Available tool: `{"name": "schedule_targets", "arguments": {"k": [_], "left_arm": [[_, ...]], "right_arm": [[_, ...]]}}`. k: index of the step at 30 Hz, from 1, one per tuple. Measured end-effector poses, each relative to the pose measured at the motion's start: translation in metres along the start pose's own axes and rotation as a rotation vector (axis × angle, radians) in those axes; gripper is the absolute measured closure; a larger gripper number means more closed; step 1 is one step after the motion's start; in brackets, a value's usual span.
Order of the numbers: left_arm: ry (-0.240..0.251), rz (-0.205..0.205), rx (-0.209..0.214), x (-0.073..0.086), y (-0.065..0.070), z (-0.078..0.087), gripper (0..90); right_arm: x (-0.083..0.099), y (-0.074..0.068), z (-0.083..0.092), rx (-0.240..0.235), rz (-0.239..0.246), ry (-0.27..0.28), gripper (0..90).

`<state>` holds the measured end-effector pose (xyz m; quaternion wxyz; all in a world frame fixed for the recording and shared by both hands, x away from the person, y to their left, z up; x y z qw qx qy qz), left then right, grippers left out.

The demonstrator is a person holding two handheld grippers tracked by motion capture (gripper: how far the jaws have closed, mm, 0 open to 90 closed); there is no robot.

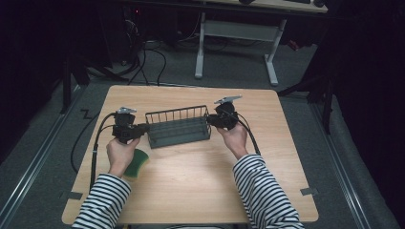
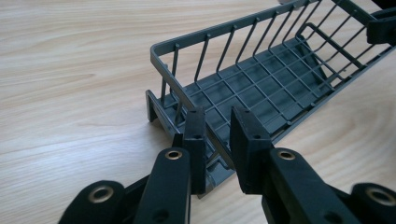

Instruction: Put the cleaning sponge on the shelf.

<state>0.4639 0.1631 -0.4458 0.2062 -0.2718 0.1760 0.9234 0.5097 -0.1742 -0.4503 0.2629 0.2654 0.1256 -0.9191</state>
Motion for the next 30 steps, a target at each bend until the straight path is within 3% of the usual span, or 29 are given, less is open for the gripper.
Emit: {"name": "schedule_targets", "arguments": {"k": [4,10,14,21,30], "left_arm": [[-0.011,-0.025,0.009,0.0,0.012,-0.002,77.0],[-0.027,-0.052,0.009,0.006,0.028,0.0,77.2],[-0.04,-0.069,0.01,0.01,0.037,0.003,77.1],[-0.044,-0.07,0.045,0.018,0.046,0.006,77.2],[-0.048,-0.072,0.043,0.018,0.05,0.005,76.8]], "right_arm": [[0.012,0.005,0.008,-0.003,-0.012,0.006,74.5],[0.026,0.004,0.02,0.034,0.016,-0.011,74.5],[0.037,0.004,0.027,0.023,0.012,-0.006,74.2],[0.053,0.001,0.038,0.022,0.019,-0.012,73.5],[0.062,0.003,0.043,0.006,0.002,0.007,72.3]]}}
Point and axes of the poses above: each handheld gripper's, and its own axes: z roughly backward along the jaws, x roughly out of its underside, y roughly to its right, the point moved 1 cm from there along -z, roughly forward along the jaws, and after that the axes turned 12 degrees about -y, right-handed, at the moved point
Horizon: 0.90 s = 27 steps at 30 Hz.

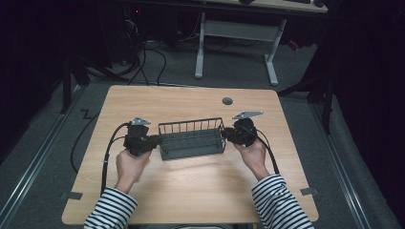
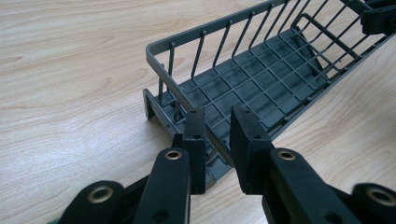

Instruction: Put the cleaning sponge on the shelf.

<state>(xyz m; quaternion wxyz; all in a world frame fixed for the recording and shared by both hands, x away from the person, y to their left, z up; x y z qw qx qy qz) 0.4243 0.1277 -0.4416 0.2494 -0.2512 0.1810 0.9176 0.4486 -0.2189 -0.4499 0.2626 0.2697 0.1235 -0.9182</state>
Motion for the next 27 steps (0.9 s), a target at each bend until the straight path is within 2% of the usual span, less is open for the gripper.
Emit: {"name": "schedule_targets", "arguments": {"k": [8,9,11,15,17,19,21,27], "left_arm": [[0.001,-0.003,-0.012,0.0,0.001,-0.002,73.2],[0.0,-0.003,-0.016,0.0,0.001,-0.003,70.8],[0.0,0.004,-0.014,0.0,0.0,-0.003,65.5],[0.032,0.026,-0.012,0.0,0.0,0.001,55.0],[0.042,0.039,-0.006,0.002,-0.002,0.002,49.6],[0.053,0.047,-0.017,0.006,-0.004,0.002,46.2],[0.06,0.063,-0.009,0.01,-0.007,0.002,43.8],[0.081,0.063,-0.014,0.019,-0.009,0.009,39.4]], "right_arm": [[0.001,0.0,0.0,0.006,0.0,0.0,68.6],[0.001,0.001,0.0,0.01,-0.015,0.002,59.8],[0.001,0.003,0.002,0.004,-0.025,0.009,54.3],[0.004,0.006,0.008,0.005,-0.048,0.045,45.5],[0.007,0.007,0.011,-0.007,-0.061,0.062,45.2],[0.012,0.009,0.014,-0.004,-0.067,0.079,44.8],[0.017,0.011,0.018,0.0,-0.076,0.077,43.7],[0.029,0.014,0.034,0.026,-0.071,0.116,43.9]]}}
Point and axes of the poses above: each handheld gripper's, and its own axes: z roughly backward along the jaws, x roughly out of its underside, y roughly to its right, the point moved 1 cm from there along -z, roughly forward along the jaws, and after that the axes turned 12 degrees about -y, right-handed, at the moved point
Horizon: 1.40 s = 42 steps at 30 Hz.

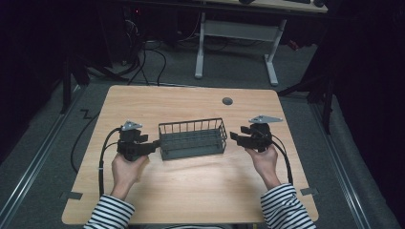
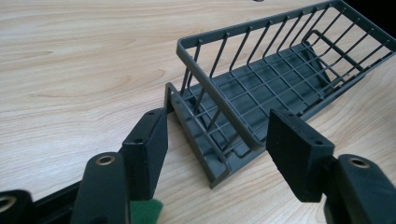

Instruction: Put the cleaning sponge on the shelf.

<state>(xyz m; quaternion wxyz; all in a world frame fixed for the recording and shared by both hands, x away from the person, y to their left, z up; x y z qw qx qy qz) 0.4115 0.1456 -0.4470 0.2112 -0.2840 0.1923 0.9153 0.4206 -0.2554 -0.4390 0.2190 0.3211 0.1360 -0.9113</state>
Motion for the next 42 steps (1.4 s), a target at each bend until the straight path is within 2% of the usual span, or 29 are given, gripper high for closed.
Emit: {"name": "schedule_targets", "arguments": {"k": [1,2,5,6,9,11,12,13,14,15,18,19,20,23,27,28,29,30,31,32,34,35,36,37,38,39,42], "left_arm": [[0.009,-0.001,-0.004,0.002,-0.001,0.002,39.4],[0.016,0.001,0.0,0.004,-0.001,0.005,39.0],[0.026,-0.002,0.002,0.005,-0.002,0.009,38.6],[0.031,-0.006,0.006,0.005,-0.002,0.012,38.6],[0.033,-0.018,-0.004,0.007,-0.001,0.014,38.2],[0.029,-0.027,-0.012,0.008,-0.001,0.016,37.6],[0.033,-0.038,-0.018,0.01,-0.001,0.018,37.2],[0.033,-0.038,-0.018,0.01,-0.001,0.018,36.9],[0.039,-0.042,-0.023,0.013,-0.001,0.021,36.5],[0.042,-0.043,-0.027,0.015,-0.002,0.022,36.1],[0.041,-0.04,-0.04,0.02,-0.005,0.027,34.6],[0.041,-0.04,-0.04,0.02,-0.005,0.027,34.1],[0.037,-0.039,-0.052,0.023,-0.007,0.029,33.3],[0.024,-0.036,-0.098,0.029,-0.011,0.033,32.4],[0.007,-0.027,-0.113,0.036,-0.017,0.036,30.0],[-0.015,-0.019,-0.124,0.041,-0.022,0.036,28.7],[-0.015,-0.019,-0.124,0.041,-0.022,0.036,27.3],[-0.039,-0.011,-0.128,0.044,-0.026,0.035,25.5],[-0.039,-0.011,-0.128,0.044,-0.026,0.035,24.4],[-0.07,-0.007,-0.143,0.048,-0.029,0.031,23.3],[-0.112,-0.009,-0.154,0.051,-0.033,0.027,21.8],[-0.112,-0.009,-0.154,0.051,-0.033,0.027,21.6],[-0.162,-0.008,-0.158,0.054,-0.036,0.02,21.6],[-0.162,-0.008,-0.158,0.054,-0.036,0.02,21.4],[-0.197,-0.013,-0.169,0.056,-0.038,0.015,21.2],[-0.197,-0.013,-0.169,0.056,-0.038,0.015,20.8],[-0.249,-0.004,-0.166,0.053,-0.041,0.006,18.3]], "right_arm": [[0.0,0.0,0.0,0.0,0.0,0.0,43.9],[0.007,0.003,0.007,-0.008,-0.017,0.026,43.6],[0.013,0.006,0.012,0.003,-0.021,0.035,43.6],[0.025,0.01,0.018,0.014,-0.042,0.048,42.8],[0.042,0.017,0.022,0.04,-0.054,0.057,43.3],[0.055,0.022,0.023,0.052,-0.075,0.032,42.4],[0.062,0.025,0.023,0.056,-0.076,0.046,42.9],[0.062,0.025,0.023,0.056,-0.076,0.046,42.9],[0.079,0.032,0.024,0.05,-0.118,0.047,42.8],[0.086,0.034,0.024,0.05,-0.137,0.047,42.8],[0.107,0.042,0.023,0.07,-0.176,0.037,42.7],[0.107,0.042,0.023,0.07,-0.176,0.037,42.7],[0.119,0.046,0.022,0.091,-0.19,0.029,42.5],[0.133,0.051,0.02,0.12,-0.209,0.016,42.2],[0.147,0.056,0.017,0.146,-0.232,0.006,42.0],[0.149,0.056,0.016,0.155,-0.237,-0.001,41.9],[0.149,0.056,0.016,0.155,-0.237,-0.001,41.9],[0.153,0.057,0.014,0.179,-0.231,-0.01,41.6],[0.153,0.057,0.014,0.179,-0.231,-0.01,41.6],[0.155,0.057,0.013,0.193,-0.234,-0.028,40.5],[0.156,0.056,0.014,0.212,-0.225,-0.021,40.3],[0.156,0.056,0.014,0.212,-0.225,-0.021,40.3],[0.156,0.056,0.013,0.232,-0.219,-0.049,38.1],[0.156,0.056,0.013,0.232,-0.219,-0.049,38.1],[0.155,0.056,0.012,0.245,-0.217,-0.062,38.1],[0.155,0.056,0.012,0.245,-0.217,-0.062,38.1],[0.156,0.057,0.013,0.258,-0.228,-0.062,38.1]]}}
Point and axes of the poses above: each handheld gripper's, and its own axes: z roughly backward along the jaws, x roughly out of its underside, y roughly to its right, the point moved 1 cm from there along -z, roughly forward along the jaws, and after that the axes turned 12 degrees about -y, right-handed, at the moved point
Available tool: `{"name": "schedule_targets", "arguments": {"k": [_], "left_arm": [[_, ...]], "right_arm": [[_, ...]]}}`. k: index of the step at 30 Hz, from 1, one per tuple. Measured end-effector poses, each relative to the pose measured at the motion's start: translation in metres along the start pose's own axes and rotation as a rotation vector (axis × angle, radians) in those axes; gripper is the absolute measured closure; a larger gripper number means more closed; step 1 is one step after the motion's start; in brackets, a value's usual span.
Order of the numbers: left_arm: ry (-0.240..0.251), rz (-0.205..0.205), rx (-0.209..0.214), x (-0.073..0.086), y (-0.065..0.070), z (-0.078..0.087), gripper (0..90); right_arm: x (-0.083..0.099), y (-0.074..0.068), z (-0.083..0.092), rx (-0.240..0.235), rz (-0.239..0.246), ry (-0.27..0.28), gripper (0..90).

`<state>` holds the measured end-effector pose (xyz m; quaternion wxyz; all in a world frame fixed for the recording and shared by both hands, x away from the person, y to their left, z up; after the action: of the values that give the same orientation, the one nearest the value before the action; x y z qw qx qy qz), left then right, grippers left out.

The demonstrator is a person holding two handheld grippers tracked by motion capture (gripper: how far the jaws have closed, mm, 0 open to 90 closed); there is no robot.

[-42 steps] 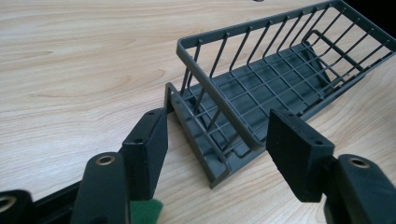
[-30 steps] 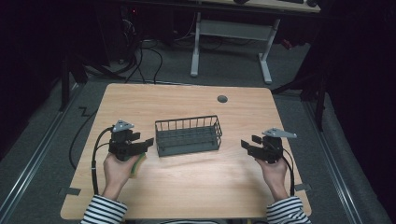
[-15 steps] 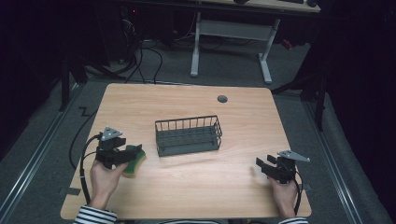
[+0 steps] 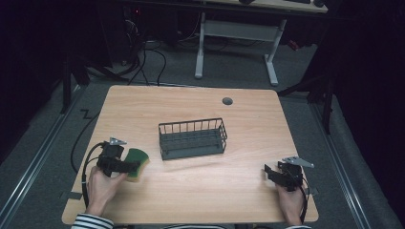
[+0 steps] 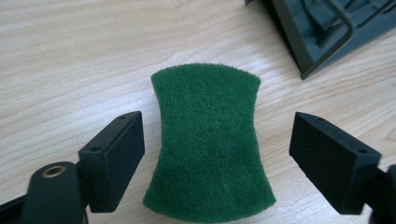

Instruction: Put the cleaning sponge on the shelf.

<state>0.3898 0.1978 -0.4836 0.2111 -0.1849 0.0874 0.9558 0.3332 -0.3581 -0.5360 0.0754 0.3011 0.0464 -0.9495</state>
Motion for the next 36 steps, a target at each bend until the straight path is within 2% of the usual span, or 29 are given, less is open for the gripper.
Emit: {"name": "schedule_targets", "arguments": {"k": [2,3,4,5,10,16,18,32,36], "left_arm": [[-0.017,-0.002,0.004,-0.002,0.0,-0.002,16.4],[-0.046,-0.009,0.005,-0.006,0.0,-0.005,16.4],[-0.054,-0.014,0.002,-0.007,0.0,-0.005,15.5],[-0.094,-0.027,-0.014,-0.013,0.001,-0.009,14.6],[-0.179,-0.034,-0.025,-0.025,0.001,-0.02,11.5],[-0.236,-0.028,-0.027,-0.033,0.001,-0.027,12.2],[-0.261,-0.033,-0.042,-0.034,0.001,-0.031,12.7],[-0.337,-0.038,-0.063,-0.042,0.004,-0.05,16.2],[-0.335,-0.038,-0.065,-0.042,0.005,-0.05,19.9]], "right_arm": [[0.0,0.0,0.0,0.001,-0.002,0.001,38.1],[0.0,0.0,0.0,0.001,-0.002,0.001,38.1],[0.0,0.0,0.0,0.002,0.004,0.001,37.9],[0.0,0.0,0.0,0.003,-0.001,0.0,37.6],[0.0,0.0,0.0,-0.002,-0.003,-0.001,37.3],[0.0,0.0,0.0,-0.001,0.001,-0.003,36.7],[0.0,0.0,0.0,-0.002,0.001,-0.002,36.7],[0.0,-0.001,0.0,-0.005,0.008,-0.003,35.2],[0.0,-0.001,0.0,-0.004,0.008,-0.005,34.7]]}}
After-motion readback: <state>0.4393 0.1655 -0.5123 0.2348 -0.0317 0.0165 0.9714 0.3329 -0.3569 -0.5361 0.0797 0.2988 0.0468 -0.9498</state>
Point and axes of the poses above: each handheld gripper's, and its own axes: z roughly backward along the jaws, x roughly out of its underside, y roughly to its right, the point moved 1 cm from there along -z, roughly forward along the jaws, and after that the axes turned 12 degrees about -y, right-handed, at the moved point
